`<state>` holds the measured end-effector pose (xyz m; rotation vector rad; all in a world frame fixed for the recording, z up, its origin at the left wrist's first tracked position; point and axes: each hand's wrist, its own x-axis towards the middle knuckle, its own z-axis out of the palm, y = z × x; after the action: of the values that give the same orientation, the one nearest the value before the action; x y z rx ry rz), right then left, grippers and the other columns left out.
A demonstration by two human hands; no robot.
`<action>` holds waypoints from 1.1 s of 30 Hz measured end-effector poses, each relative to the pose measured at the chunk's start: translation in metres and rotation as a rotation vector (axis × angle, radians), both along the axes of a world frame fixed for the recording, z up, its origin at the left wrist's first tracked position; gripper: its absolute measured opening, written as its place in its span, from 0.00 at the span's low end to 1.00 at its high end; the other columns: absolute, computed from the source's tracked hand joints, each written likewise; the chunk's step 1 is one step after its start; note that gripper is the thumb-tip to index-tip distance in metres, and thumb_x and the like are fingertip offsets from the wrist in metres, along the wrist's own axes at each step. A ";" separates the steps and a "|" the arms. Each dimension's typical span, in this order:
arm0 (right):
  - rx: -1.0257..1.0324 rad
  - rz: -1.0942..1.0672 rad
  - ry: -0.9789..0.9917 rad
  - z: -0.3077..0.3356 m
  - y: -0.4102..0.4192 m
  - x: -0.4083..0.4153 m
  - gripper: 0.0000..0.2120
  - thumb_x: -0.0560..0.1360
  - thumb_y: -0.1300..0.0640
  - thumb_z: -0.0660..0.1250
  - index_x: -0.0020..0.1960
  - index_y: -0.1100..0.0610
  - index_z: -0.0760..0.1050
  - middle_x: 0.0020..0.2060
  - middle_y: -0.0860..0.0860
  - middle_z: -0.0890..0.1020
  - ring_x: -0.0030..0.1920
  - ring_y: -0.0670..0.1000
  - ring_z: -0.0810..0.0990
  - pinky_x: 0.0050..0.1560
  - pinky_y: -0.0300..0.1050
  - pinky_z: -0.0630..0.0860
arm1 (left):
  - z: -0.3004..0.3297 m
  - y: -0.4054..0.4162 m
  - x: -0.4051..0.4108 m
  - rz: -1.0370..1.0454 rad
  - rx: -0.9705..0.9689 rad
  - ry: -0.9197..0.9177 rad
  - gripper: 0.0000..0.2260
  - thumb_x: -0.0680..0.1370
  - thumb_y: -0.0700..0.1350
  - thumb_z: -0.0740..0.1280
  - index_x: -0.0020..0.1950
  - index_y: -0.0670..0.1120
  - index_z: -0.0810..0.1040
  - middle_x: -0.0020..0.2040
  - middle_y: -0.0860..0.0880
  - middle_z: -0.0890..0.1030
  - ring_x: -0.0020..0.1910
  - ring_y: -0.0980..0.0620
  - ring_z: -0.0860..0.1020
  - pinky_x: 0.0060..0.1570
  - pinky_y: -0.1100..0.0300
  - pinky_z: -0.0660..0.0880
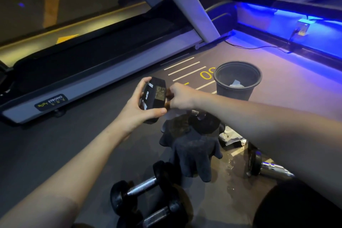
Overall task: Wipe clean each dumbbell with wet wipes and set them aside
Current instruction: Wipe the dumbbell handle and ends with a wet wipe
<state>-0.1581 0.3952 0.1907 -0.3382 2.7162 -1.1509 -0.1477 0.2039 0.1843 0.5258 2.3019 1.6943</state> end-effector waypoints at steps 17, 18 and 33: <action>-0.050 -0.020 -0.041 -0.004 0.000 0.000 0.07 0.72 0.65 0.68 0.37 0.57 0.75 0.28 0.48 0.76 0.29 0.45 0.73 0.30 0.37 0.70 | 0.005 0.001 0.002 0.009 -0.013 0.001 0.42 0.64 0.45 0.79 0.73 0.65 0.65 0.65 0.52 0.76 0.59 0.60 0.78 0.48 0.68 0.76; -0.065 0.002 -0.094 0.000 0.004 -0.001 0.08 0.72 0.67 0.66 0.37 0.58 0.75 0.25 0.46 0.76 0.26 0.43 0.73 0.27 0.35 0.68 | 0.006 0.002 0.003 0.001 -0.010 0.003 0.43 0.65 0.42 0.79 0.74 0.64 0.65 0.63 0.53 0.76 0.58 0.61 0.78 0.48 0.68 0.76; 0.196 -0.228 0.333 -0.019 -0.021 0.044 0.10 0.76 0.56 0.68 0.56 0.55 0.74 0.54 0.57 0.81 0.55 0.63 0.78 0.43 0.48 0.66 | 0.005 0.003 0.000 0.004 -0.011 -0.007 0.43 0.61 0.48 0.80 0.71 0.67 0.67 0.65 0.50 0.76 0.61 0.53 0.78 0.46 0.67 0.76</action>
<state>-0.1136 0.3745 0.1719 -0.2121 3.1998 -0.9360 -0.1474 0.2073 0.1897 0.5130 2.3074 1.6816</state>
